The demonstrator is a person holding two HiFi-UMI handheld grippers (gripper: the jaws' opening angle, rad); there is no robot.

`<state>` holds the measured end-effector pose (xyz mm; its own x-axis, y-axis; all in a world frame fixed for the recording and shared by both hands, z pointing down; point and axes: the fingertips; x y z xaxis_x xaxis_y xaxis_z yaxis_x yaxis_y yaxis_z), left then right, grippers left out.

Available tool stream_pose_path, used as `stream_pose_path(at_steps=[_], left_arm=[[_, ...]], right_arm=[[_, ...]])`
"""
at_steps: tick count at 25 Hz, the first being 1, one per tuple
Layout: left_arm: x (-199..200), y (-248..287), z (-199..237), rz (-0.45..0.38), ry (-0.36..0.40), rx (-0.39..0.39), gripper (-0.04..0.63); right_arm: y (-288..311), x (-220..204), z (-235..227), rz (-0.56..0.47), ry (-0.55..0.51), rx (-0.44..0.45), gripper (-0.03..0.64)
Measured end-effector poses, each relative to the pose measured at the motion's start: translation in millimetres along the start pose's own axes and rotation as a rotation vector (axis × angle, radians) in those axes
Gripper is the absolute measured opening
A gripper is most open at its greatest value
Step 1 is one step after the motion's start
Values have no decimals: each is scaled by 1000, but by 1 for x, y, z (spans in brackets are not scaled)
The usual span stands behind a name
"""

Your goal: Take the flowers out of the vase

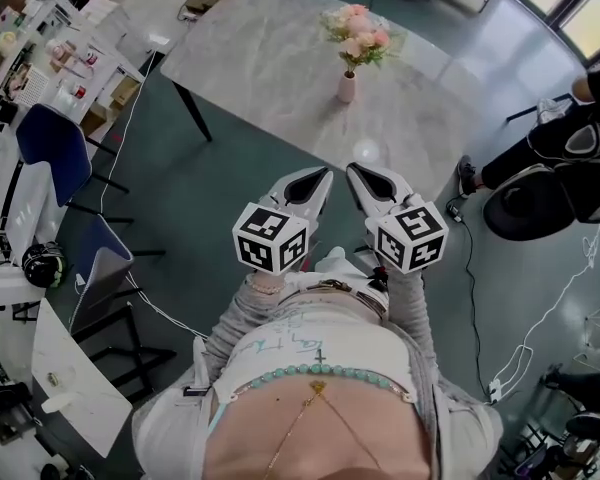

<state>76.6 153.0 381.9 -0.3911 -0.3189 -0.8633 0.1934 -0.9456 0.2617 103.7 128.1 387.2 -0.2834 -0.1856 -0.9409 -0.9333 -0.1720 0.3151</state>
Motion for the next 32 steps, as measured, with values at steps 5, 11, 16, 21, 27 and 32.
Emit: stream_pose_path(at_steps=[5, 11, 16, 21, 27, 32], left_arm=[[-1, 17, 0, 10, -3, 8, 2], [1, 36, -4, -13, -24, 14, 2], [2, 43, -2, 1, -15, 7, 2], [3, 52, 9, 27, -13, -5, 2], [20, 68, 22, 41, 6, -56, 2], [29, 81, 35, 70, 15, -98, 2]], right_arm=[[3, 1, -15, -1, -4, 25, 26], [-1, 0, -26, 10, -16, 41, 26], [1, -1, -37, 13, -11, 19, 26], [10, -3, -48, 21, -4, -9, 26], [23, 5, -62, 13, 18, -53, 26], [41, 12, -73, 14, 28, -80, 26]])
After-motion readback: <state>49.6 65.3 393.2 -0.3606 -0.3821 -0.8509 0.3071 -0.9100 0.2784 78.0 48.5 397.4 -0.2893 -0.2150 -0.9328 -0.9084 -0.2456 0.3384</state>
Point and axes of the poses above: the fingertips, and each gripper's own axes: y forward along the fingers, z to its left, x out of its top, and after that the axes turned 6 degrees about -y, right-handed
